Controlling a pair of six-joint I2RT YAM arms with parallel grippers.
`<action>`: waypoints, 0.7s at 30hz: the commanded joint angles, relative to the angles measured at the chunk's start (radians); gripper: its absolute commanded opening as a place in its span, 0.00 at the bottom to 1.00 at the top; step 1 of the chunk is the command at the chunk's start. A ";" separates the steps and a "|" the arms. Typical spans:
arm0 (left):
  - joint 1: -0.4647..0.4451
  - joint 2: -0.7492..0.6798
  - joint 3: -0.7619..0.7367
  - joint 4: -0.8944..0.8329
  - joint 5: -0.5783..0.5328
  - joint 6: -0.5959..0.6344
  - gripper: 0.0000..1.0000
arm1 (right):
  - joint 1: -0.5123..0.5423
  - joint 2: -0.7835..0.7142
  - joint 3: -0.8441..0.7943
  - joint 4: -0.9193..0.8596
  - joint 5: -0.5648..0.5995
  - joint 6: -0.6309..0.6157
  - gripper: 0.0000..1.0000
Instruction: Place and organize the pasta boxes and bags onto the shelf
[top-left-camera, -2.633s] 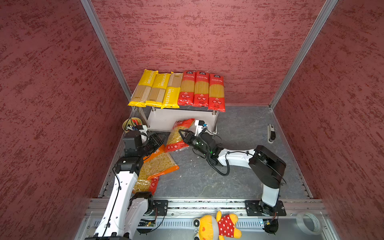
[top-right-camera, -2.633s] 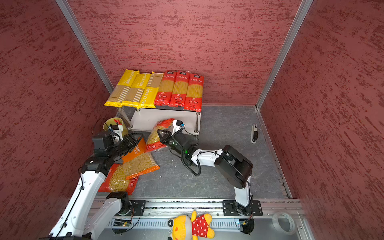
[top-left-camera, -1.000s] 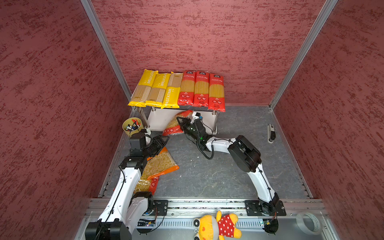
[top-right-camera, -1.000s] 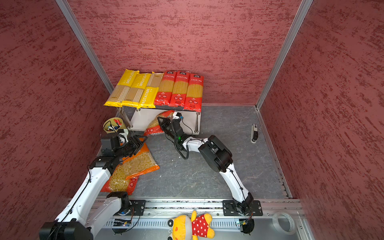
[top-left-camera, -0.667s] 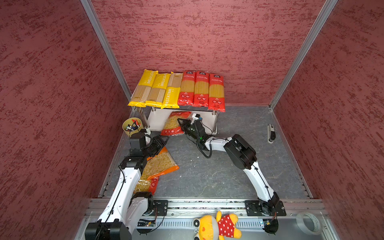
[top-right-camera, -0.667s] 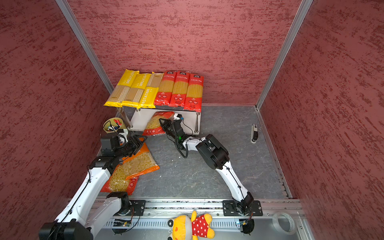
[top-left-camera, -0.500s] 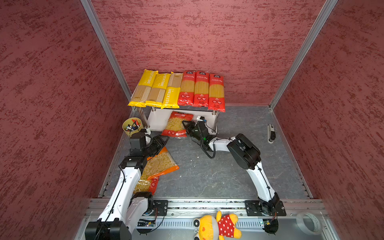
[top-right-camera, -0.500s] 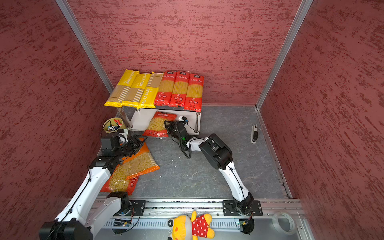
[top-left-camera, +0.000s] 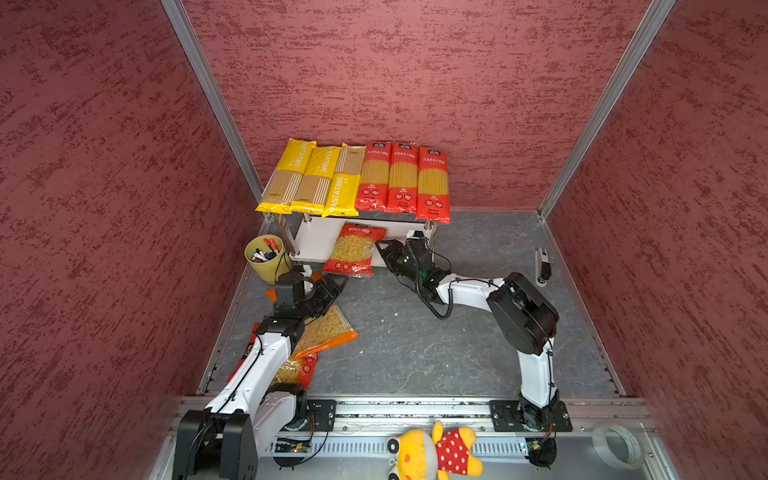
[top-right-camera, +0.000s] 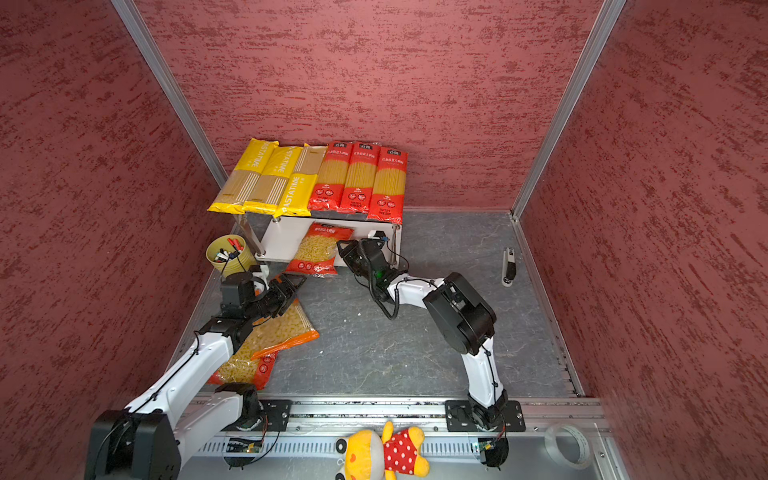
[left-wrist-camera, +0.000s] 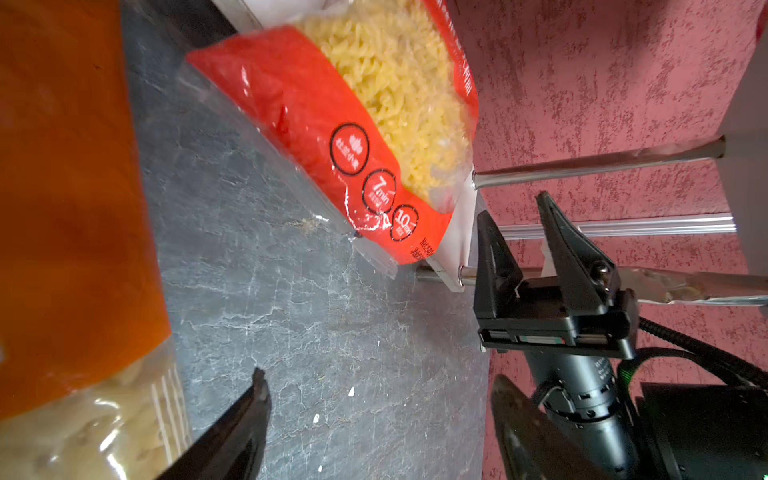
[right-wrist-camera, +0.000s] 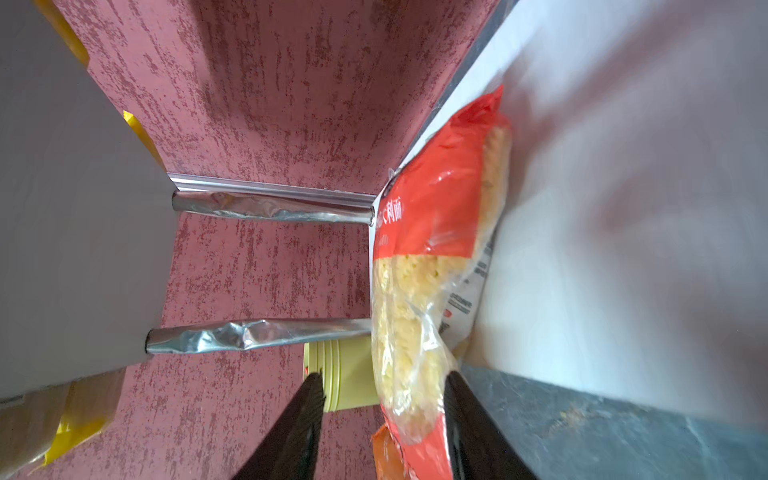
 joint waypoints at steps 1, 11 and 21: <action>-0.047 0.027 -0.053 0.248 -0.123 -0.098 0.88 | 0.016 -0.066 -0.081 0.020 -0.030 -0.001 0.49; -0.112 0.290 0.003 0.507 -0.257 -0.134 0.90 | 0.068 -0.269 -0.327 0.040 -0.038 -0.054 0.49; -0.087 0.471 0.096 0.553 -0.257 -0.161 0.87 | 0.115 -0.358 -0.501 0.070 -0.012 -0.028 0.49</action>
